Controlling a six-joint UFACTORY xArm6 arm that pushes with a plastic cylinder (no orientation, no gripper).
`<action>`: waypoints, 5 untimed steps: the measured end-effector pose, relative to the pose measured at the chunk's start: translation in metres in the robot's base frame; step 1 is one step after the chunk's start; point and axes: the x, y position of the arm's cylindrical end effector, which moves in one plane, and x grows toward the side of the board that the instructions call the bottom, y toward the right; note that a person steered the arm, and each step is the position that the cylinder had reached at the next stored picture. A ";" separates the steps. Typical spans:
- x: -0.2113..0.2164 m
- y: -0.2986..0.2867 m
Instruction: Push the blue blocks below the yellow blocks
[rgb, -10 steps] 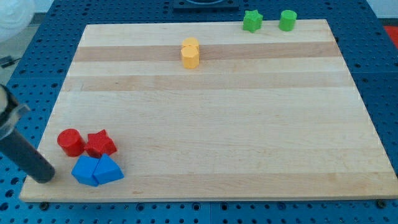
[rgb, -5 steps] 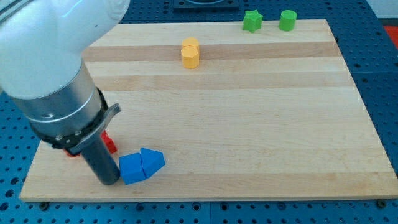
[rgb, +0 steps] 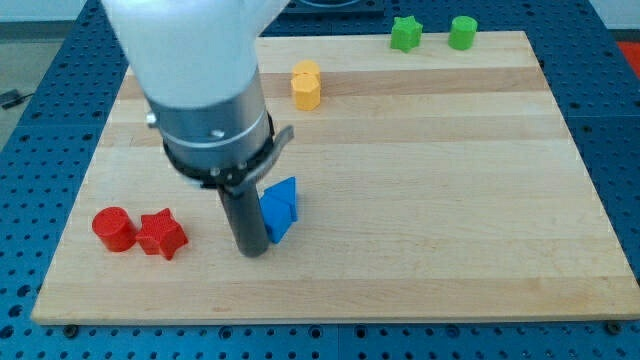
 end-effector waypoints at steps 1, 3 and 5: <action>-0.028 0.000; -0.035 0.010; -0.036 0.052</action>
